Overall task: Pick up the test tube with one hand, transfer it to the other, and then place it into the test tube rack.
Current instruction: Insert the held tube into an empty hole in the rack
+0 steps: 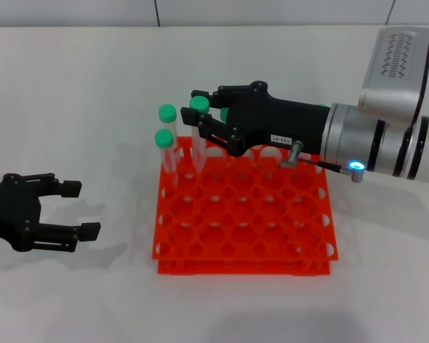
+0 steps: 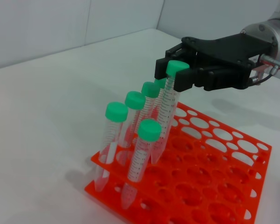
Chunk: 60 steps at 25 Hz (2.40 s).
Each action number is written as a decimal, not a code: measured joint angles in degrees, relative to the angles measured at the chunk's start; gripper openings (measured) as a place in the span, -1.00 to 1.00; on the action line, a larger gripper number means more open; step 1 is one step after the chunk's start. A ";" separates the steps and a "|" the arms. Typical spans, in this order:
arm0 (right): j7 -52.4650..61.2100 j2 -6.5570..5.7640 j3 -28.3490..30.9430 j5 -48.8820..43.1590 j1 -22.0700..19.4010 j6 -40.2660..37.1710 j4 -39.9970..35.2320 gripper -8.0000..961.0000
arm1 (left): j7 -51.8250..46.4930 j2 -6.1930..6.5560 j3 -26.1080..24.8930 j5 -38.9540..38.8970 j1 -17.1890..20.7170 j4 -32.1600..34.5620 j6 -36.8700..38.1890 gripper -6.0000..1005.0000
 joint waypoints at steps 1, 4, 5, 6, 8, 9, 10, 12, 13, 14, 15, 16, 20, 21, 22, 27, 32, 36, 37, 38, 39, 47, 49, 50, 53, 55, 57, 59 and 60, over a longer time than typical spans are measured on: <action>0.06 0.00 -0.02 0.00 0.03 0.00 0.00 -0.39 | 0.02 0.00 0.00 0.00 0.00 0.00 0.00 0.78; 0.14 0.00 -0.06 0.01 0.13 0.00 0.00 -0.39 | 0.23 0.01 0.00 0.00 -0.03 0.00 0.00 0.78; 0.16 0.00 -0.07 0.00 0.14 0.00 -0.01 -0.39 | 0.34 0.00 0.00 0.00 -0.05 0.00 0.00 0.78; 0.18 0.00 -0.06 0.00 0.15 0.00 -0.01 -0.39 | 0.45 -0.02 0.00 0.00 -0.08 0.00 0.01 0.78; 0.23 0.00 -0.07 0.01 0.16 0.10 -0.01 -0.38 | 0.57 -0.05 0.00 -0.01 -0.09 0.01 0.01 0.78; 0.24 0.00 -0.07 0.01 0.16 0.17 -0.01 -0.38 | 0.59 -0.06 0.00 -0.02 -0.09 0.01 0.01 0.78; 0.25 0.00 -0.07 0.00 0.16 0.36 -0.01 -0.38 | 0.60 -0.07 0.00 -0.04 -0.09 0.01 0.02 0.78; 0.26 0.00 -0.07 0.01 0.17 0.54 -0.01 -0.38 | 0.61 -0.08 0.00 -0.05 -0.09 0.01 0.06 0.78; 0.26 0.00 -0.07 0.01 0.17 0.55 -0.02 -0.38 | 0.61 -0.08 0.00 -0.06 -0.09 0.01 0.08 0.78; 0.27 0.00 -0.07 0.00 0.17 0.56 -0.06 -0.38 | 0.61 -0.09 0.00 -0.07 -0.09 0.01 0.09 0.78; 0.27 0.00 -0.07 0.01 0.17 0.56 -0.15 -0.38 | 0.62 -0.09 0.00 -0.08 -0.09 0.01 0.12 0.78; 0.28 0.00 -0.07 0.01 0.17 0.57 -0.24 -0.38 | 0.62 -0.09 0.00 -0.09 -0.09 0.01 0.14 0.78; 0.42 -0.08 -0.07 0.01 0.19 0.66 -0.47 -0.38 | 0.63 -0.15 0.00 -0.10 -0.09 0.01 0.19 0.78; 0.49 -0.11 -0.07 0.00 0.21 0.69 -0.50 -0.38 | 0.63 -0.17 0.00 -0.10 -0.09 0.01 0.19 0.78; 0.57 -0.13 -0.07 0.00 0.23 0.70 -0.51 -0.38 | 0.63 -0.17 0.00 -0.10 -0.09 0.01 0.19 0.78; 1.38 -0.18 -0.07 -0.39 0.34 0.74 -0.52 -0.38 | 0.63 -0.17 0.00 -0.12 -0.09 0.01 0.18 0.78; 1.44 -0.23 -0.07 -0.44 0.76 0.88 -0.08 -0.38 | 0.68 -0.17 0.00 -0.26 -0.09 0.01 0.13 0.78; 1.44 -0.26 0.02 -0.46 0.81 1.00 -0.04 -0.38 | 0.70 -0.17 0.00 -0.27 -0.09 0.01 0.12 0.78; 1.44 -0.29 0.04 -0.48 0.81 1.09 -0.03 -0.38 | 0.70 -0.18 0.00 -0.28 -0.09 0.01 0.13 0.78; 1.44 -0.30 0.05 -0.50 0.81 1.24 -0.03 -0.37 | 0.70 -0.18 0.00 -0.28 -0.09 0.01 0.14 0.78; 1.44 -0.32 0.05 -0.51 0.81 1.34 -0.02 -0.37 | 0.71 -0.17 0.00 -0.28 -0.09 0.01 0.14 0.78; 1.43 -0.35 -0.26 -0.63 0.79 1.59 0.69 -0.37 | 0.72 -0.21 0.00 -0.28 -0.09 0.01 0.12 0.78; 1.43 -0.36 -0.45 -0.63 0.78 1.59 0.70 -0.37 | 0.72 -0.23 0.00 -0.28 -0.09 0.01 0.12 0.78; 1.43 -0.35 -0.52 -0.63 0.77 1.59 0.69 -0.37 | 0.72 -0.26 0.00 -0.28 -0.09 0.01 0.12 0.78; 1.43 -0.36 -0.67 -0.63 0.66 1.59 0.75 -0.37 | 0.72 -0.26 0.00 -0.27 -0.09 0.01 0.12 0.78; 1.43 -0.35 -0.78 -0.62 0.53 1.59 0.78 -0.37 | 0.72 -0.26 0.00 -0.28 -0.09 0.01 0.11 0.78; 1.43 -0.35 -0.86 -0.62 0.51 1.59 0.79 -0.37 | 0.72 -0.29 0.00 -0.28 -0.09 0.01 0.11 0.78; 1.43 -0.35 -0.95 -0.62 0.51 1.59 0.83 -0.37 | 0.77 -0.33 0.00 -0.28 -0.09 0.01 0.11 0.78; 1.43 -0.33 -0.98 -0.62 0.51 1.60 0.85 -0.37 | 0.82 -0.35 0.00 -0.27 -0.09 0.01 0.11 0.77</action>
